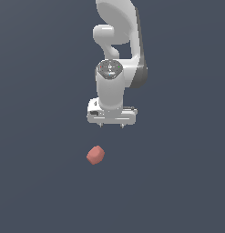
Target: Pick up the object and move it to a goal position.
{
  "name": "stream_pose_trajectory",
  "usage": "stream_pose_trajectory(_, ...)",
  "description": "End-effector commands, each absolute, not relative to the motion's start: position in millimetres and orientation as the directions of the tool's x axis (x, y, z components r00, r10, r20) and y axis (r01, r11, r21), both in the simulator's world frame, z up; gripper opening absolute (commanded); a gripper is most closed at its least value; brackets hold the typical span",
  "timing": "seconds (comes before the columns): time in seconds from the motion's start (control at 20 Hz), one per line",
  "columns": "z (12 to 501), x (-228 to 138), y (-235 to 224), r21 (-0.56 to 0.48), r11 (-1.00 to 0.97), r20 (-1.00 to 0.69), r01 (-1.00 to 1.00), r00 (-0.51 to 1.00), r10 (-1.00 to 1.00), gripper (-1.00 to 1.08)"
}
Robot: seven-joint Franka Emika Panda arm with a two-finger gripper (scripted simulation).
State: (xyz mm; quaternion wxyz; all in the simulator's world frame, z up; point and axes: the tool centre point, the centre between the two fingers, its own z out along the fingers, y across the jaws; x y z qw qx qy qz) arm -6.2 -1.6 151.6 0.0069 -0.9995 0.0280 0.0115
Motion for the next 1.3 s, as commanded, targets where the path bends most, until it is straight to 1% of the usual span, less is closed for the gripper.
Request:
stream_pose_trajectory(0.0, 152, -6, -2, -0.013, -0.998, -0.023, -0.056, 0.998, -0.056, 1.0)
stream_pose_trajectory(0.4, 164, -1, -1, -0.002, -0.997, 0.003, -0.071, 0.997, -0.071, 1.0)
stream_pose_trajectory(0.75, 164, 1, -3, -0.002, -0.996, 0.003, -0.085, 0.996, -0.085, 1.0)
stream_pose_trajectory(1.0, 160, 11, -9, -0.003, -0.99, 0.002, -0.142, 0.99, -0.142, 1.0)
stream_pose_trajectory(1.25, 152, 28, -19, -0.005, -0.971, 0.001, -0.238, 0.971, -0.238, 1.0)
